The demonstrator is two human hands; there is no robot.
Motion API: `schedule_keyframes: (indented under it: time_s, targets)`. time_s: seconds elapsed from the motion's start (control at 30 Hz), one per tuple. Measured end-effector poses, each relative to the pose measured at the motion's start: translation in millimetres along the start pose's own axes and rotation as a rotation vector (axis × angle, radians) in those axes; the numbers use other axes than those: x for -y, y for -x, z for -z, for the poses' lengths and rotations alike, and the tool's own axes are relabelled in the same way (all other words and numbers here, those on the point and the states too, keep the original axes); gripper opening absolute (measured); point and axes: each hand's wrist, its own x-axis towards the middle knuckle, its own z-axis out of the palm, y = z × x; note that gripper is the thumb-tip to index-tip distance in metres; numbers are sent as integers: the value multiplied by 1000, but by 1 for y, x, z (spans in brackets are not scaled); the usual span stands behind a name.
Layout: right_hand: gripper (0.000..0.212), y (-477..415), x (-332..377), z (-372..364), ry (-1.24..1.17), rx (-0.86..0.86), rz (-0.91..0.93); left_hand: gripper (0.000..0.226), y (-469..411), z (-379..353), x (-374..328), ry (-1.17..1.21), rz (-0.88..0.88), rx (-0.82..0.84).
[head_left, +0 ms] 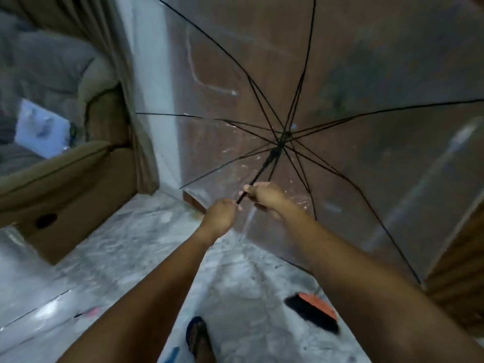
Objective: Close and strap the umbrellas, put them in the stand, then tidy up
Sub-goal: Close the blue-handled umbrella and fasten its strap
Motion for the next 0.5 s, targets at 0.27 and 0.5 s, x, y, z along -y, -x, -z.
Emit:
schedule_keyframes:
  time_s: [0.27,0.5]
  targets:
    - [19,202,8,166,-398,-383,59,27,134,-99,-90,-115,-383,132]
    - [30,364,61,271,-532,-779,150,35,231,-123,-159,-168,-629,533]
